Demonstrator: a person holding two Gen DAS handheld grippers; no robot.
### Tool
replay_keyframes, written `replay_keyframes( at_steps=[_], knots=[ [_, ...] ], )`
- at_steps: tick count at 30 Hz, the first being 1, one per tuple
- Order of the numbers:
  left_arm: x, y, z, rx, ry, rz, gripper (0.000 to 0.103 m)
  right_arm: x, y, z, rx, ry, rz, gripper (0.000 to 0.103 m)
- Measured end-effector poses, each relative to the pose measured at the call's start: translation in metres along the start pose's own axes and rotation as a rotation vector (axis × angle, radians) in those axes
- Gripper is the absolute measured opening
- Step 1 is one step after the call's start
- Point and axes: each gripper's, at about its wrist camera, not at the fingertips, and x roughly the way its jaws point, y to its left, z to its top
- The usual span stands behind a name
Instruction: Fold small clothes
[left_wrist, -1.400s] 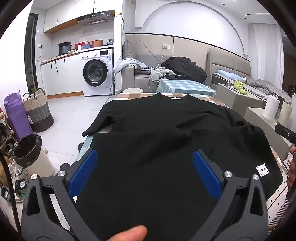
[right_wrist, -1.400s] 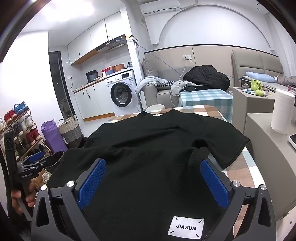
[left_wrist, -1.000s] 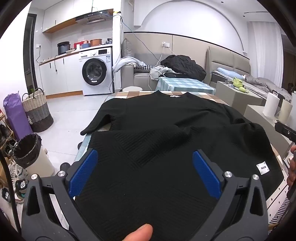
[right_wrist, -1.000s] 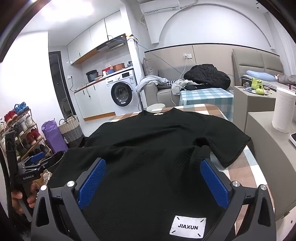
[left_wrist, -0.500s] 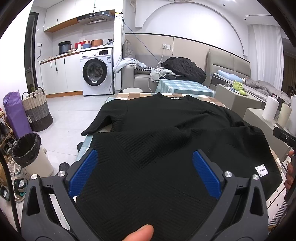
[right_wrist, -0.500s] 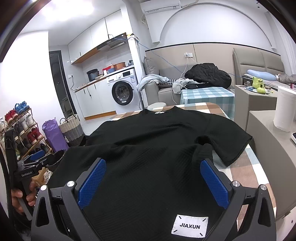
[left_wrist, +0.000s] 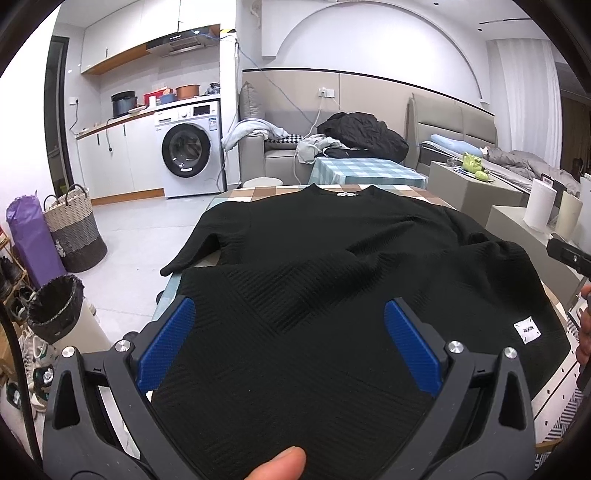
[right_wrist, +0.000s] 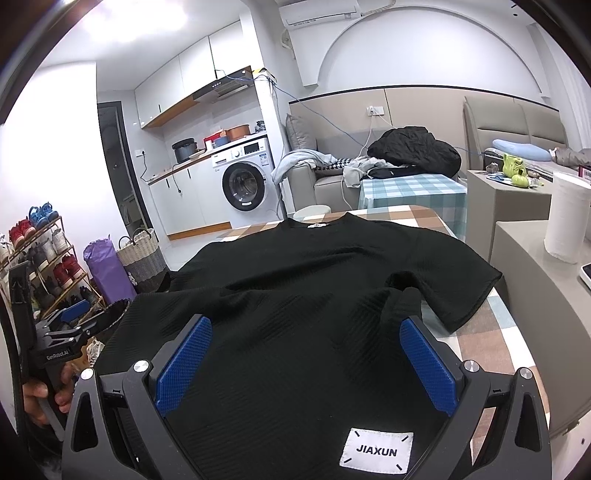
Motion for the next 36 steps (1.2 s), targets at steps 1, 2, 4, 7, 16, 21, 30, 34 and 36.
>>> replay_keyframes(
  at_steps=[1, 2, 4, 7, 16, 21, 30, 34, 36],
  knots=[
    [-0.0007, -0.0003, -0.0007, 0.003, -0.008, -0.001, 0.102, -0.0001, 0.0002, -0.0001, 0.001, 0.000, 0.000, 0.103],
    [-0.0013, -0.0006, -0.0011, 0.007, -0.009, -0.002, 0.102, -0.0006, 0.0000, 0.0000, 0.001, -0.001, 0.001, 0.103],
    [-0.0023, -0.0009, -0.0018, 0.012, -0.013, 0.001, 0.102, -0.0010, 0.0004, 0.0000, 0.001, -0.001, 0.000, 0.103],
    [-0.0010, -0.0022, -0.0017, 0.006, -0.012, 0.005, 0.102, -0.0010, 0.0001, -0.0001, 0.001, -0.001, 0.001, 0.103],
    [0.0036, 0.0033, -0.0004, -0.035, 0.013, 0.020, 0.102, -0.0013, 0.0003, -0.0007, 0.000, -0.001, -0.002, 0.103],
    [0.0054, 0.0053, -0.0008, -0.035, 0.012, 0.000, 0.102, -0.0026, -0.0013, -0.0002, 0.003, -0.005, -0.006, 0.103],
    [0.0061, 0.0032, -0.0010, -0.029, 0.008, -0.002, 0.102, -0.0046, -0.0061, 0.0012, 0.019, -0.015, 0.018, 0.103],
    [0.0057, 0.0036, -0.0015, -0.027, 0.010, -0.001, 0.102, -0.0042, -0.0040, 0.0013, 0.010, -0.017, 0.016, 0.103],
    [0.0056, 0.0041, -0.0023, -0.031, 0.012, 0.001, 0.102, -0.0045, -0.0029, 0.0013, 0.006, -0.019, 0.009, 0.103]
  ],
)
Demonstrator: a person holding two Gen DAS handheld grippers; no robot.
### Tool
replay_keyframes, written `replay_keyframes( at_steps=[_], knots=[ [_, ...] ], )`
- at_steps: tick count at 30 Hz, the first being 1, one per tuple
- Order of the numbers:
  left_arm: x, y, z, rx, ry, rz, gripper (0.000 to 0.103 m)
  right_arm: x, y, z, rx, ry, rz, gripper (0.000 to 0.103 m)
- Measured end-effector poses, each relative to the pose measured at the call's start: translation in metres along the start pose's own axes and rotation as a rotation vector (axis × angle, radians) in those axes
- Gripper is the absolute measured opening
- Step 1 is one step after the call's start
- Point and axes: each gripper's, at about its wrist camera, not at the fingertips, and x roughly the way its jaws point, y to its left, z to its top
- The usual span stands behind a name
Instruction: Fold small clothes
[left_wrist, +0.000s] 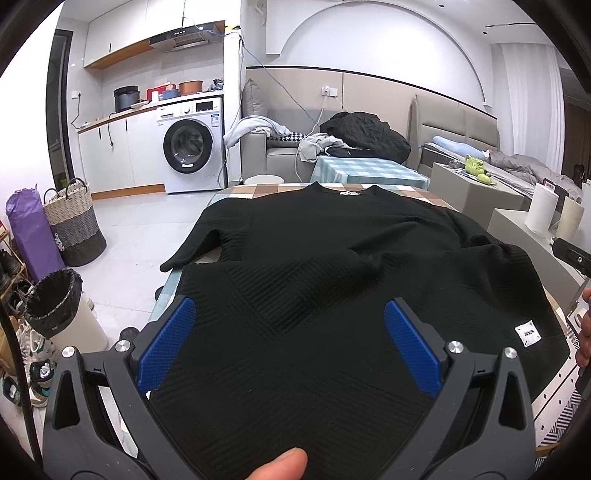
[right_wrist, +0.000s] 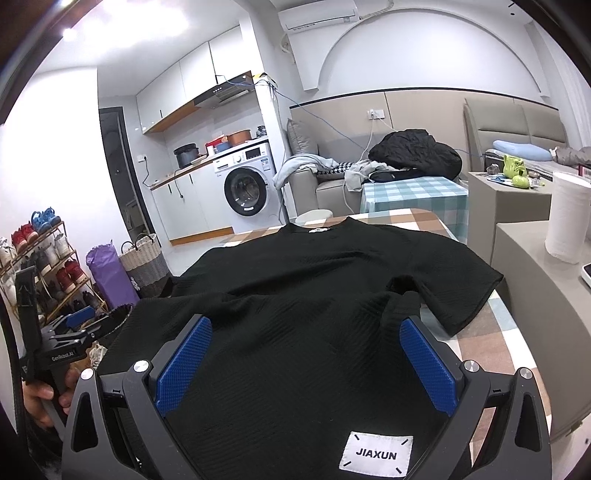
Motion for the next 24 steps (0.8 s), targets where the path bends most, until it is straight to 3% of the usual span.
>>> replay_keyframes(
  at_steps=[10, 24],
  knots=[
    [0.005, 0.003, 0.000, -0.008, 0.016, -0.004, 0.102, 0.006, 0.006, -0.002, -0.024, 0.012, 0.024, 0.103],
    [0.019, 0.004, 0.008, -0.021, 0.055, 0.004, 0.102, 0.030, 0.022, -0.003, -0.116, 0.056, -0.031, 0.103]
  ],
)
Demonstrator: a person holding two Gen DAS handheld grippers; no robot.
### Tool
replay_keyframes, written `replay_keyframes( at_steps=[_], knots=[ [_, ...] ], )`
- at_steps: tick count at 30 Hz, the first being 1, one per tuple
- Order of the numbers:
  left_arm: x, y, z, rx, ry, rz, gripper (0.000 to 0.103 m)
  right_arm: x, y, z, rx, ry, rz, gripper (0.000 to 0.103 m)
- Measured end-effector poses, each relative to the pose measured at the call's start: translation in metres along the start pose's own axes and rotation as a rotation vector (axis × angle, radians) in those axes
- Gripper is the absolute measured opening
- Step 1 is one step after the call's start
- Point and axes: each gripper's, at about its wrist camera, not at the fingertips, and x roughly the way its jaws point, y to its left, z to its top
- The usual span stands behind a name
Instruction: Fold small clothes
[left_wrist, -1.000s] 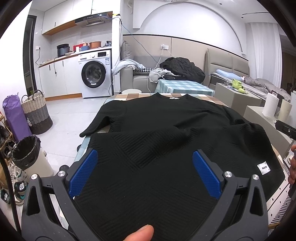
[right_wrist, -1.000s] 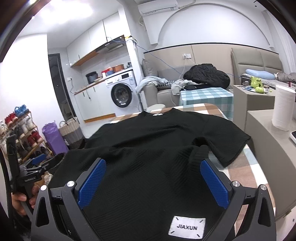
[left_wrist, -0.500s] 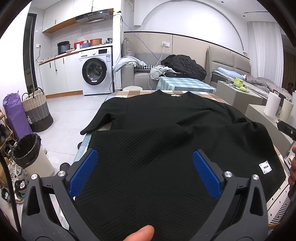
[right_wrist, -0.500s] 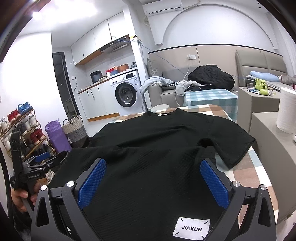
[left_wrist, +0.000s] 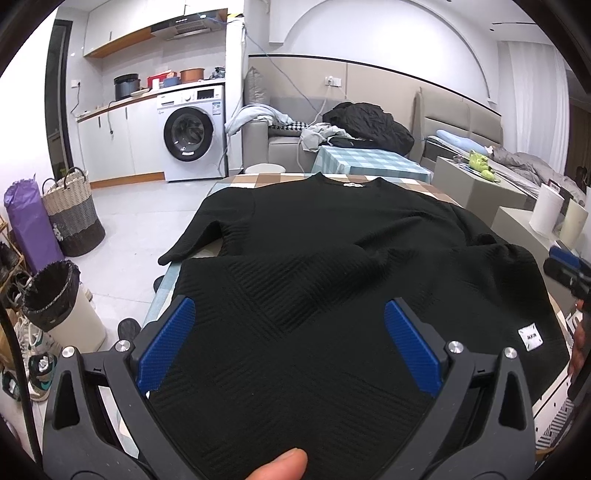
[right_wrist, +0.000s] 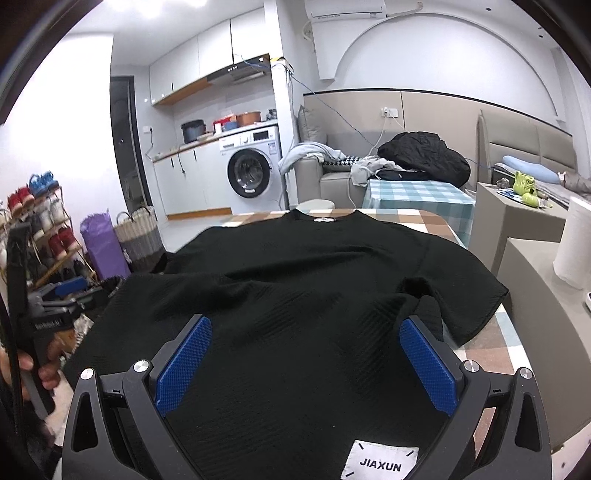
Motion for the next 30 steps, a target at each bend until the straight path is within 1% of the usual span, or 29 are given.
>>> replay_keyframes(
  at_steps=[2, 5, 7, 10, 12, 13, 14, 15, 16, 18, 19, 21, 23, 24, 25, 26, 27, 28, 30],
  knots=[
    [0.002, 0.002, 0.002, -0.002, 0.001, -0.007, 0.102, 0.006, 0.001, -0.001, -0.004, 0.018, -0.008, 0.103],
    [0.006, 0.004, 0.005, 0.004, 0.009, 0.003, 0.102, 0.012, -0.001, -0.001, -0.004, 0.041, -0.038, 0.103],
    [0.011, 0.007, 0.007, 0.002, 0.021, -0.007, 0.102, 0.018, -0.006, 0.002, 0.012, 0.082, -0.059, 0.103],
    [0.023, 0.010, 0.011, -0.013, 0.045, -0.034, 0.102, 0.026, -0.018, 0.006, 0.066, 0.104, -0.065, 0.103],
    [0.034, 0.011, 0.015, -0.017, 0.060, -0.032, 0.102, 0.030, -0.031, 0.011, 0.110, 0.113, -0.075, 0.103],
    [0.039, 0.011, 0.017, -0.019, 0.063, -0.031, 0.102, 0.032, -0.044, 0.014, 0.156, 0.116, -0.076, 0.101],
    [0.045, 0.011, 0.020, -0.020, 0.067, -0.035, 0.102, 0.033, -0.053, 0.016, 0.191, 0.115, -0.074, 0.099],
    [0.049, 0.011, 0.022, -0.021, 0.070, -0.041, 0.102, 0.034, -0.063, 0.018, 0.224, 0.119, -0.074, 0.094],
    [0.054, 0.012, 0.024, -0.021, 0.073, -0.046, 0.102, 0.036, -0.075, 0.021, 0.254, 0.135, -0.088, 0.090],
    [0.065, 0.013, 0.031, -0.026, 0.074, -0.059, 0.102, 0.042, -0.095, 0.024, 0.280, 0.158, -0.140, 0.087],
    [0.072, 0.014, 0.034, -0.032, 0.078, -0.060, 0.102, 0.043, -0.106, 0.025, 0.303, 0.164, -0.160, 0.083],
    [0.084, 0.016, 0.040, -0.037, 0.086, -0.058, 0.102, 0.046, -0.128, 0.027, 0.352, 0.180, -0.181, 0.082],
    [0.096, 0.018, 0.045, -0.044, 0.085, -0.048, 0.102, 0.053, -0.158, 0.026, 0.414, 0.202, -0.227, 0.081],
    [0.101, 0.019, 0.047, -0.049, 0.080, -0.045, 0.102, 0.057, -0.170, 0.024, 0.440, 0.214, -0.239, 0.076],
    [0.106, 0.020, 0.049, -0.051, 0.083, -0.045, 0.102, 0.065, -0.187, 0.021, 0.479, 0.237, -0.260, 0.071],
    [0.112, 0.021, 0.051, -0.051, 0.091, -0.050, 0.102, 0.073, -0.201, 0.017, 0.508, 0.261, -0.286, 0.068],
    [0.117, 0.021, 0.054, -0.052, 0.094, -0.059, 0.102, 0.080, -0.211, 0.014, 0.524, 0.280, -0.303, 0.061],
    [0.123, 0.021, 0.056, -0.055, 0.097, -0.070, 0.102, 0.092, -0.223, 0.010, 0.542, 0.301, -0.311, 0.058],
    [0.135, 0.020, 0.061, -0.055, 0.104, -0.072, 0.102, 0.108, -0.236, 0.007, 0.570, 0.327, -0.308, 0.057]
  ],
)
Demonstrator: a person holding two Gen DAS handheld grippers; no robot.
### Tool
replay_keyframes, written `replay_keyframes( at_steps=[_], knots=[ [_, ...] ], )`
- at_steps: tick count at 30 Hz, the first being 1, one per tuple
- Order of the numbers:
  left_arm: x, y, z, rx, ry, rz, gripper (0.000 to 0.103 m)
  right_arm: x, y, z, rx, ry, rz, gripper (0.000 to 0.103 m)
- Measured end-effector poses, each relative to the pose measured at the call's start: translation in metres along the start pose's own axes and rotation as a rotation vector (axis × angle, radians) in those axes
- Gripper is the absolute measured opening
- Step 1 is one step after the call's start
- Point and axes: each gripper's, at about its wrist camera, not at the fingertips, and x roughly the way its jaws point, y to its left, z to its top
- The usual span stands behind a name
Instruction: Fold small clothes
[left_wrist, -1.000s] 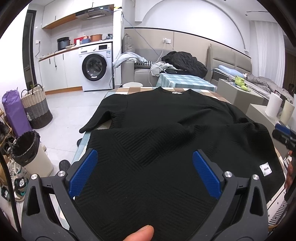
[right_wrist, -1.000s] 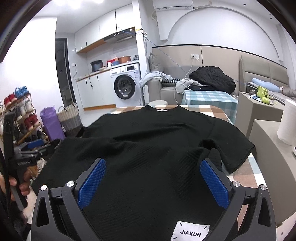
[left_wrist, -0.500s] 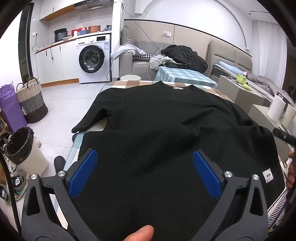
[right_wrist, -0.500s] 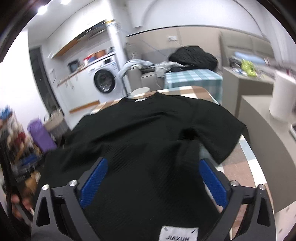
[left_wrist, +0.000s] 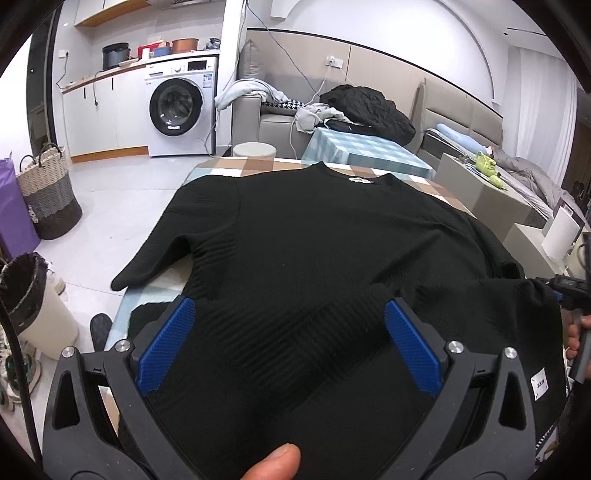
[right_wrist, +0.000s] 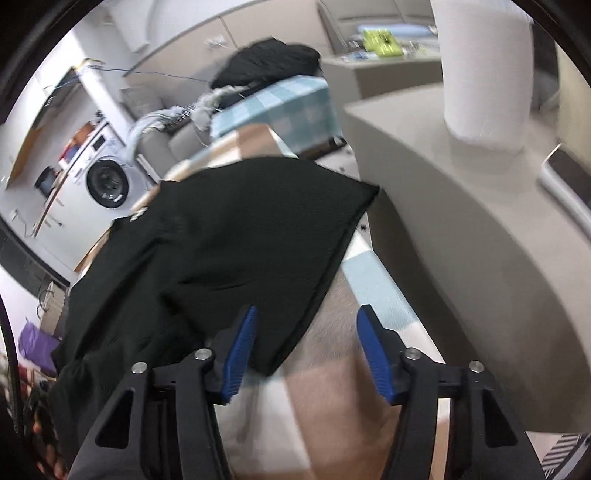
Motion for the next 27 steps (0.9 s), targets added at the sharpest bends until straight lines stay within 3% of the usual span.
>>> replay_keyframes(
  at_steps=[4, 6, 9, 10, 11, 17, 21, 23, 27],
  knots=[
    [0.017, -0.001, 0.006, 0.004, 0.008, 0.005, 0.102, 0.020, 0.005, 0.016, -0.037, -0.003, -0.035, 0.055],
    [0.024, -0.001, 0.008, -0.005, 0.014, -0.001, 0.102, 0.026, 0.012, 0.020, -0.078, -0.003, -0.073, 0.048],
    [0.034, -0.002, 0.013, -0.008, 0.023, -0.009, 0.102, 0.034, 0.028, 0.021, -0.198, -0.007, -0.186, 0.023],
    [0.037, -0.003, 0.014, -0.006, 0.024, -0.011, 0.102, 0.034, 0.032, 0.021, -0.215, -0.007, -0.196, 0.011],
    [0.039, -0.004, 0.015, -0.004, 0.024, -0.013, 0.102, 0.035, 0.031, 0.022, -0.218, -0.002, -0.196, 0.007],
    [0.042, -0.006, 0.022, 0.008, 0.004, -0.003, 0.102, 0.017, 0.014, 0.054, -0.162, -0.072, -0.221, 0.006],
    [0.043, 0.001, 0.029, -0.019, -0.009, -0.009, 0.102, 0.003, 0.014, 0.080, -0.119, -0.125, -0.156, 0.006],
    [0.046, 0.004, 0.033, -0.024, -0.005, -0.012, 0.102, -0.007, 0.022, 0.091, -0.115, -0.151, -0.098, 0.006],
    [0.042, 0.006, 0.034, -0.011, -0.016, -0.006, 0.102, -0.017, 0.071, 0.100, -0.223, -0.199, -0.029, 0.006]
  ],
)
